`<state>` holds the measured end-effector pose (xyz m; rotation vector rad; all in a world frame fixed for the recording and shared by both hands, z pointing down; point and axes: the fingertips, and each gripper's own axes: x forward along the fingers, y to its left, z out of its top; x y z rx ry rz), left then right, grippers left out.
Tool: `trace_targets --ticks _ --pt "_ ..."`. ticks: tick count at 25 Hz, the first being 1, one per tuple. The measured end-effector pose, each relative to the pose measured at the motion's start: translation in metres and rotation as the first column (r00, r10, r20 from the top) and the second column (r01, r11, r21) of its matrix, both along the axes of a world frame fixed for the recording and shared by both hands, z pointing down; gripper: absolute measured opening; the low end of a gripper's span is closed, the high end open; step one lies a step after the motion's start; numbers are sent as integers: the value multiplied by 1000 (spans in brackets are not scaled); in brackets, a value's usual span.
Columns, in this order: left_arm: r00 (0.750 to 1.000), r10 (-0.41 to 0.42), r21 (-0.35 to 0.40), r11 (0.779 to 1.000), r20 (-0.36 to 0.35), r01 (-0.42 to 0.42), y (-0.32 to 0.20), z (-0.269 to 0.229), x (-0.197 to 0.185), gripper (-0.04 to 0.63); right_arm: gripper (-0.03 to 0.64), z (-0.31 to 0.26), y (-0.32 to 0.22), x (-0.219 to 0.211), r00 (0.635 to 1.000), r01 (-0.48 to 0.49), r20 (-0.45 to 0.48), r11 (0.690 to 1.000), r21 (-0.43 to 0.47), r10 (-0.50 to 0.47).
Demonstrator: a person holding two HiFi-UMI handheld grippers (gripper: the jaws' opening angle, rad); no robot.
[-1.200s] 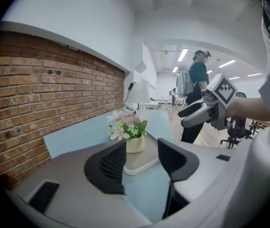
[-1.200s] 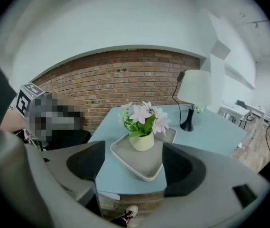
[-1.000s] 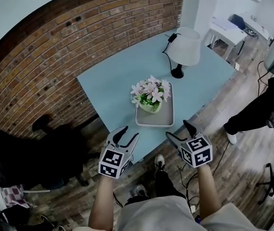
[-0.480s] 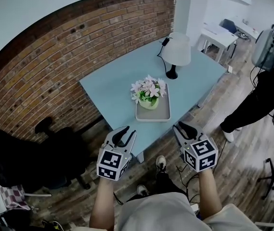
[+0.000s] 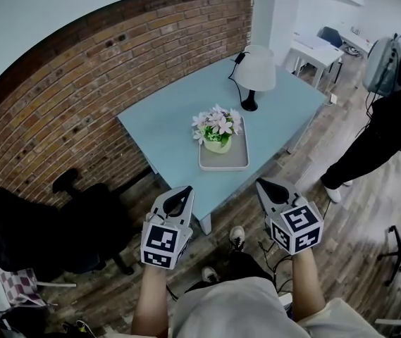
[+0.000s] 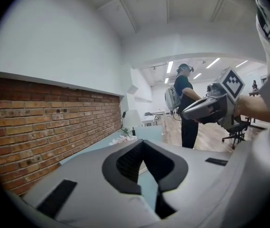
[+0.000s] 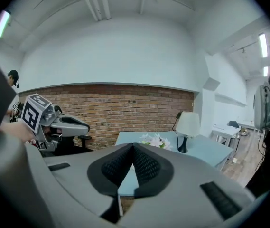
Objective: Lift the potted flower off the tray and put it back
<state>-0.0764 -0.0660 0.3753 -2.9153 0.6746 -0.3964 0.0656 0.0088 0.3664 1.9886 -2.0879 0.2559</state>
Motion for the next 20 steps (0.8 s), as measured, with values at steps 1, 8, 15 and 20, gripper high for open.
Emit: trace_targets --ticks 1,8,15,20 --pt "1000 1 3 1000 -3 -1 1 -2 -1 29 18 0 2 -1 1000 1 -7 1000 -2 -1" --pt "1000 6 15 1000 -1 -6 4 -9 -6 29 18 -4 7 -4 1000 -8 -17 1000 0 8" --pt "1000 7 8 1000 -6 -7 3 -8 -6 29 18 -3 6 -4 1000 -12 -25 1000 5 12" --pt "1000 5 0 1000 -4 -5 0 -6 -5 29 18 -2 3 -2 999 -17 -30 1000 2 17"
